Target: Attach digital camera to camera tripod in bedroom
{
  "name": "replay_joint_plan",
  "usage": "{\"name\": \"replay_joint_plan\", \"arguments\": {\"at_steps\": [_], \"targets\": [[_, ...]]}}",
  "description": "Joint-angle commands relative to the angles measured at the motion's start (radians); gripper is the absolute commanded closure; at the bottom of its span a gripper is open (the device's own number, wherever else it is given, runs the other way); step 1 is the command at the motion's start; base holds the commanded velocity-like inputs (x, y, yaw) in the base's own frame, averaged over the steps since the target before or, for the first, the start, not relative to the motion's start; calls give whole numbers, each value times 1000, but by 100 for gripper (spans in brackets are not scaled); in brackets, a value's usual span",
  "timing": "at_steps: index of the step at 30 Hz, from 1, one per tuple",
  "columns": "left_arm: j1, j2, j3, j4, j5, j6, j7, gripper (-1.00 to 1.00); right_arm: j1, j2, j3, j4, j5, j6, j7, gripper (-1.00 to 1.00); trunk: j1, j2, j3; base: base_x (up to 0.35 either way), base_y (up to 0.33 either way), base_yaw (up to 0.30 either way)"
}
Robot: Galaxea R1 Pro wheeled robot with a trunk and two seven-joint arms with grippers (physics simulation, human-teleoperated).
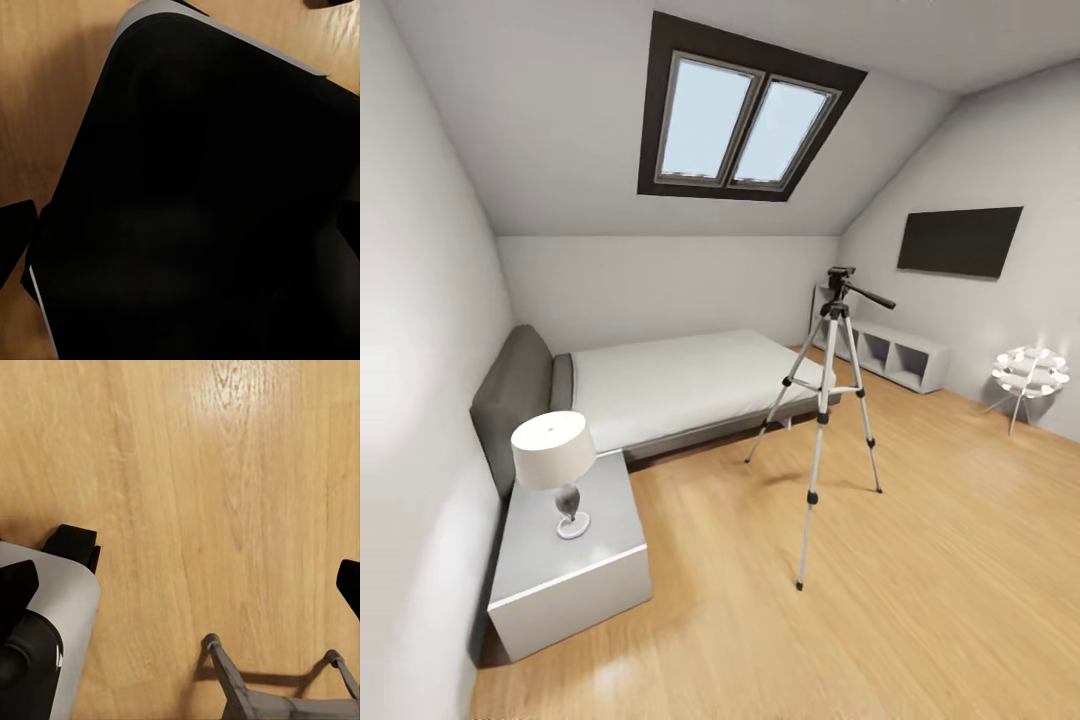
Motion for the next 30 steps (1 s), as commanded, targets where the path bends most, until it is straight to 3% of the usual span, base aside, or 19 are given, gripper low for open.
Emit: {"name": "replay_joint_plan", "arguments": {"at_steps": [1,30], "targets": [[1,0,4,-2,5,-1,0,-100,-1,0,3,1,5,1,3,-100,0,-1,-1,-83,91,-1],[0,0,4,-2,5,-1,-1,-100,-1,-1,3,1,5,-7,0,-100,0,-1,-1,-7,15,0]]}}
